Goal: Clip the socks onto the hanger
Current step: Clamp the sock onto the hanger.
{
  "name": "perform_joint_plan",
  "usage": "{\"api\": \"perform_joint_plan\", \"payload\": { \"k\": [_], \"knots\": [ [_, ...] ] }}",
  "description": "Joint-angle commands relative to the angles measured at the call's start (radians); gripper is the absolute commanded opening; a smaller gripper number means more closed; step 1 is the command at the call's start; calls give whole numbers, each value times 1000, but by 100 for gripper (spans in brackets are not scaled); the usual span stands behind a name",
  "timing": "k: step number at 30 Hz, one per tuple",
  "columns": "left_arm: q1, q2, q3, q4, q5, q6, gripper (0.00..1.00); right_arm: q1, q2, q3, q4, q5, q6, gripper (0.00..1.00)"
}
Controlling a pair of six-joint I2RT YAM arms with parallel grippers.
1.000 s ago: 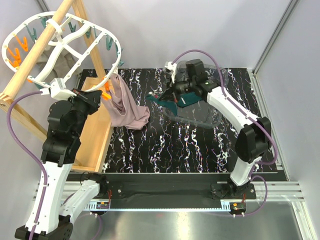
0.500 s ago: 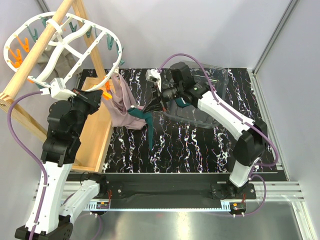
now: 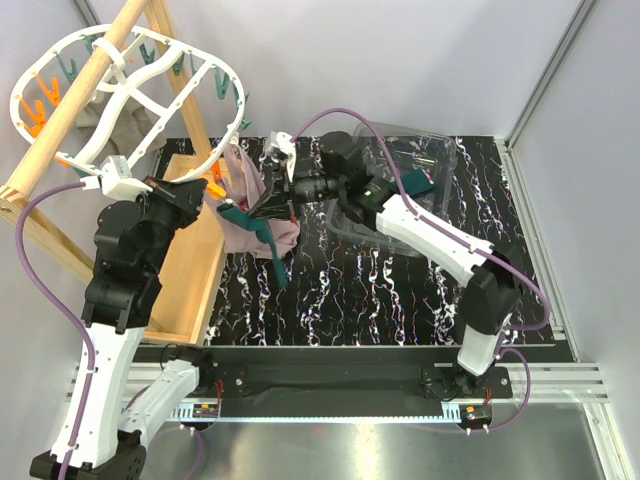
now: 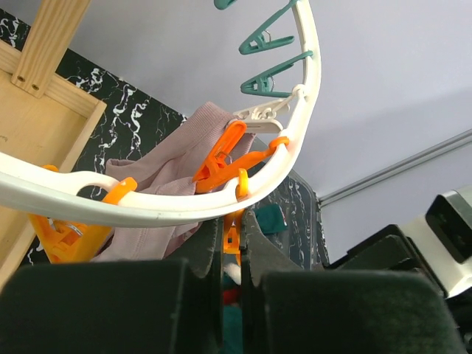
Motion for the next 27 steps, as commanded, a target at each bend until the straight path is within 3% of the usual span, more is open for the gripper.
{"api": "perform_joint_plan", "payload": {
  "k": [1,7,14,27],
  "knots": [
    [-2,-7,-8,-17,85,-35,0,29,13,17,137,126,24,0],
    [-4,-10,-4,-20,91,-34,0,32,16,-26,252,186,104,0],
    [-4,-7,1,-22,113,-41,0,29,79,55,202,169,119,0],
    [-2,2,-4,-17,124,-51,0,31,78,60,223,149,133,0]
  ]
}}
